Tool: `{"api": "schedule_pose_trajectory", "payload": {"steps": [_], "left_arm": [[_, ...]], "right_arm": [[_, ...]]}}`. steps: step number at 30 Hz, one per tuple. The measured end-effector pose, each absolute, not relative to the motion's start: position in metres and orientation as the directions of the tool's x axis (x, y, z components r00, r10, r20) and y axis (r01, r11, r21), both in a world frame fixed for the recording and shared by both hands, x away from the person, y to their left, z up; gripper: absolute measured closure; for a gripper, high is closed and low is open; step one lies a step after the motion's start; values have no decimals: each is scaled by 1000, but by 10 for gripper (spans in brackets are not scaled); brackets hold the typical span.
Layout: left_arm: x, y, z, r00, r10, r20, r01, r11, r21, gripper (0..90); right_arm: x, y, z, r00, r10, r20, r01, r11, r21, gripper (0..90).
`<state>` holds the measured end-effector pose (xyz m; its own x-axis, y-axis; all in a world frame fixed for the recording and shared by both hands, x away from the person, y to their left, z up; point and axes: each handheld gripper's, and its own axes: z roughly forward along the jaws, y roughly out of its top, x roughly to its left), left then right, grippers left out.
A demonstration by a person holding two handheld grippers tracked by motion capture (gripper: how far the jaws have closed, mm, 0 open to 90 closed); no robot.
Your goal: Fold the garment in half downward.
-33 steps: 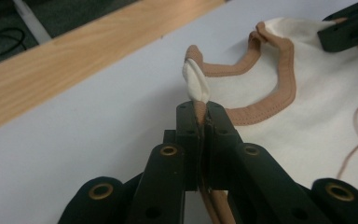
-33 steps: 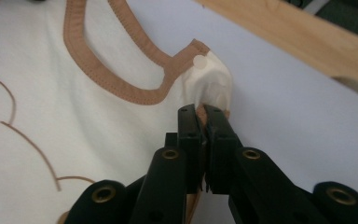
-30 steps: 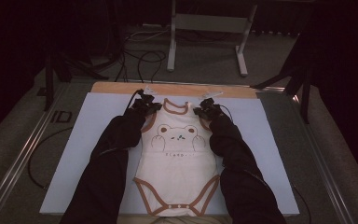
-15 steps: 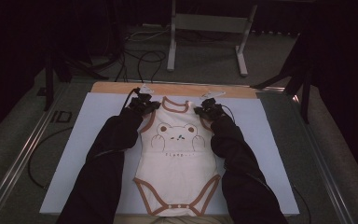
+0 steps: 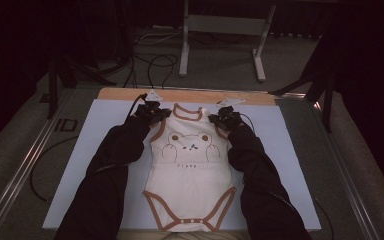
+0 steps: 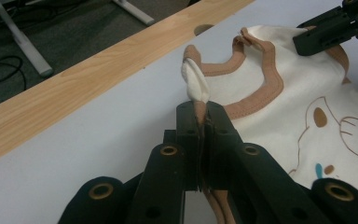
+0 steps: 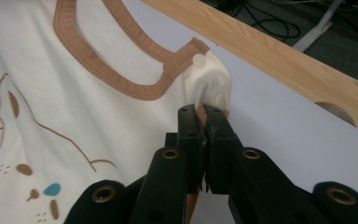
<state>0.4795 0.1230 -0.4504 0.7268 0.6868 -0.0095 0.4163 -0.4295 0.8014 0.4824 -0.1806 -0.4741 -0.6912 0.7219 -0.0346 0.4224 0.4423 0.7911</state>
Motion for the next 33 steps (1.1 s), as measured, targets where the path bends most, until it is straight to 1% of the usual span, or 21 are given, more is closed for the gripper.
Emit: {"api": "schedule_pose_trajectory", "payload": {"steps": [20,33], "left_arm": [[450,131,-433,741,672,-9,372,-399,838,875],[426,131,-423,765,644,-6,335,-390,858,875]], "right_arm": [[449,-184,-452,-725,687,-57,343,431,834,868],[422,-188,-441,-744,664,-75,293,425,857,868]]}}
